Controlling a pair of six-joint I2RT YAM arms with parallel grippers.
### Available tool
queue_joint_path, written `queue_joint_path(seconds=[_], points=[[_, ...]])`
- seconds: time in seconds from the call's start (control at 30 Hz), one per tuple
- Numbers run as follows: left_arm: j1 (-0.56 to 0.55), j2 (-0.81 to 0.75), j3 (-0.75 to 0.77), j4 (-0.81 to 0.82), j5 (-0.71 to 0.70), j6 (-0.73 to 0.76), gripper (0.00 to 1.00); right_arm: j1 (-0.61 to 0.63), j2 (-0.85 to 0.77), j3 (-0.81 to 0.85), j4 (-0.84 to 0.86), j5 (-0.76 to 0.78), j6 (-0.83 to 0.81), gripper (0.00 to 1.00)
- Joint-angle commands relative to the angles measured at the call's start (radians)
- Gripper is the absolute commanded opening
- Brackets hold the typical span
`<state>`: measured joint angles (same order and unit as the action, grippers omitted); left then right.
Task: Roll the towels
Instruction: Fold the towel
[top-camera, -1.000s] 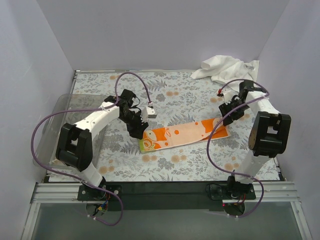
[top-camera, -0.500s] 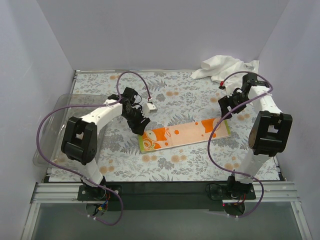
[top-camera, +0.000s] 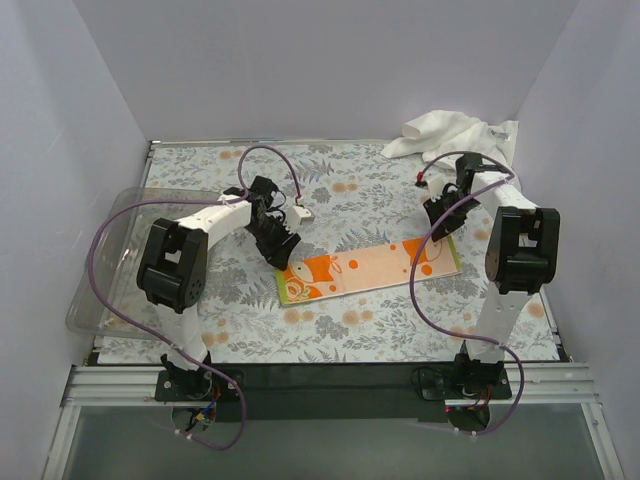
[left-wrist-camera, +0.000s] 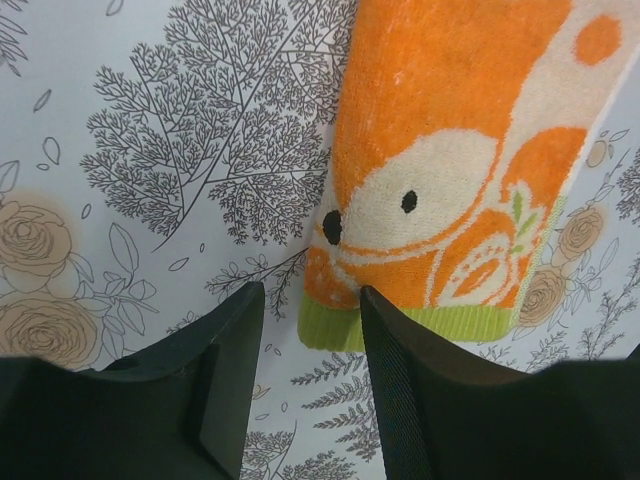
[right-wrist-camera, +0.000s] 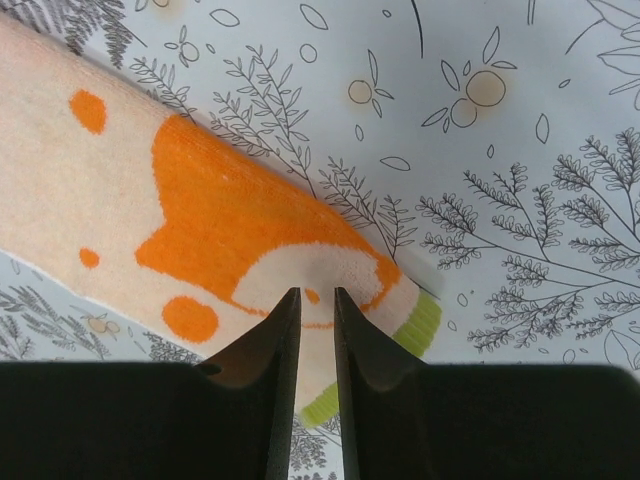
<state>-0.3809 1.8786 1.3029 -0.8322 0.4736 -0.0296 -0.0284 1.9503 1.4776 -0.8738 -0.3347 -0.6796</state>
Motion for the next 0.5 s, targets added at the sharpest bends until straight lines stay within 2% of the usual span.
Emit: queue_joint_path(seconds=[0.0,0.03,0.1,0.13,0.17,0.3,0.47], points=[[0.004,0.008,0.006,-0.022,-0.027,0.022,0.41,0.004,0.025,-0.022,0.055,0.065,0.018,0.22],[0.004,0.008,-0.005,-0.018,-0.035,0.025,0.4,0.004,0.041,-0.025,0.064,0.075,0.018,0.22],[0.004,0.007,-0.034,0.007,-0.078,0.025,0.31,0.002,0.052,-0.042,0.073,0.101,0.015,0.22],[0.004,0.011,-0.04,0.016,-0.095,0.025,0.27,0.002,0.055,-0.049,0.079,0.106,0.014,0.22],[0.005,0.016,-0.044,0.034,-0.104,0.025,0.17,0.002,0.055,-0.057,0.084,0.112,0.012,0.21],[0.01,0.053,-0.007,0.074,-0.148,0.025,0.0,0.002,0.053,-0.1,0.093,0.123,0.009,0.2],[0.013,0.138,0.11,0.087,-0.161,0.068,0.0,0.005,0.041,-0.132,0.081,0.091,0.029,0.17]])
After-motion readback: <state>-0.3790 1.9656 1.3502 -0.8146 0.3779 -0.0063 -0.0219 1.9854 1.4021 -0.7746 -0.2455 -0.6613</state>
